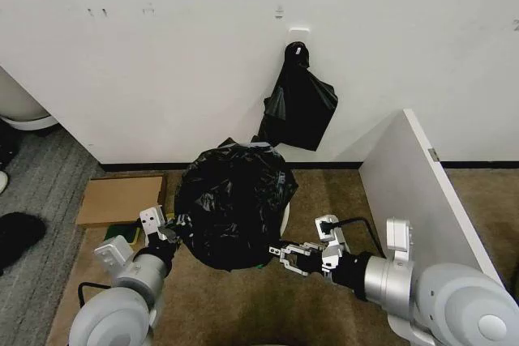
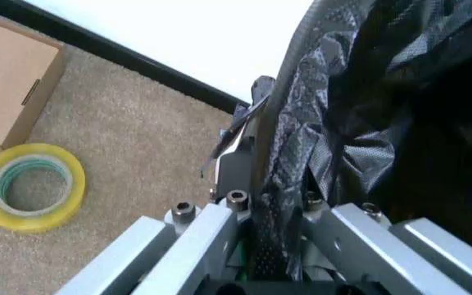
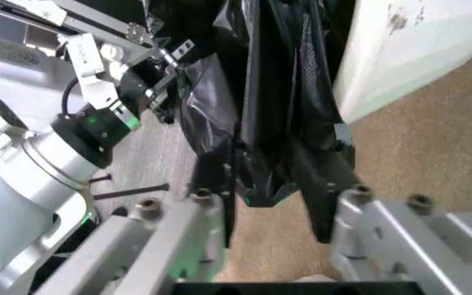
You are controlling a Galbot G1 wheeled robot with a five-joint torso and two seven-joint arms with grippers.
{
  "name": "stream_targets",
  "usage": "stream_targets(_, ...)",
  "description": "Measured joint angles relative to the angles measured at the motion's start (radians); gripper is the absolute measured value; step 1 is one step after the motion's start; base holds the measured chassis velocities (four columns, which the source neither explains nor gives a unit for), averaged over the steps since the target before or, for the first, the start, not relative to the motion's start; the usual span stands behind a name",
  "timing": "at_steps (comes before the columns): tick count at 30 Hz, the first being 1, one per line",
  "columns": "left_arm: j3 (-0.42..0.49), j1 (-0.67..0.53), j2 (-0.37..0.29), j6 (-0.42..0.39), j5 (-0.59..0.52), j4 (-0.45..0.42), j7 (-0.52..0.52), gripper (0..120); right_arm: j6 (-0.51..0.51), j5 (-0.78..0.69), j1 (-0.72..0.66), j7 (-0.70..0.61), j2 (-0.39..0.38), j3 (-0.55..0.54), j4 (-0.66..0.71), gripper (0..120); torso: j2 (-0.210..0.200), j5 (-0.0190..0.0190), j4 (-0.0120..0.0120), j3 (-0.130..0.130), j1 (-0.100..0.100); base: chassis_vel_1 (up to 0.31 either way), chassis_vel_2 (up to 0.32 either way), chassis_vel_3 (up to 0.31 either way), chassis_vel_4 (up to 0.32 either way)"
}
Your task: Place the garbage bag over the trash bin.
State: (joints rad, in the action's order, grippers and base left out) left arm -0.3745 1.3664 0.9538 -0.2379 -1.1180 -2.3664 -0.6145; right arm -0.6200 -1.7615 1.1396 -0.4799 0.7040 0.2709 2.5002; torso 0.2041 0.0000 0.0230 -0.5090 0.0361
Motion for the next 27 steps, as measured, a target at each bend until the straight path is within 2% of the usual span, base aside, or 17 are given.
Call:
stream_targets(4,-0.001,0.001,0.005,0.000,0.000,0.000,-0.001,0,0.000,0.011,0.010,-0.003,0.004,0.004,0.000,4,0.000,0.0000,0.0000,0.000,0.000,0.000,0.000,0.000,0.000)
stream_targets(6,-0.001,0.001,0.007,0.000,0.000,-0.001,-0.002,0,0.000,0.016,0.014,-0.004,0.006,0.005,0.000,0,0.000,0.0000,0.0000,0.000,0.000,0.000,0.000,0.000,0.000)
stream_targets(16,-0.005,-0.015,0.020,0.007,-0.038,0.006,-0.027,0,-0.021,0.086,0.059,-0.017,0.003,0.023,0.000,0,0.000,0.0000,0.0000,0.000,0.000,0.000,0.000,0.000,0.000)
stream_targets(27,-0.021,-0.027,0.025,0.028,-0.156,-0.001,-0.080,0,-0.059,0.216,0.127,-0.037,0.020,0.008,0.000,0,0.000,0.0000,0.0000,0.000,0.000,0.000,0.000,0.000,0.000)
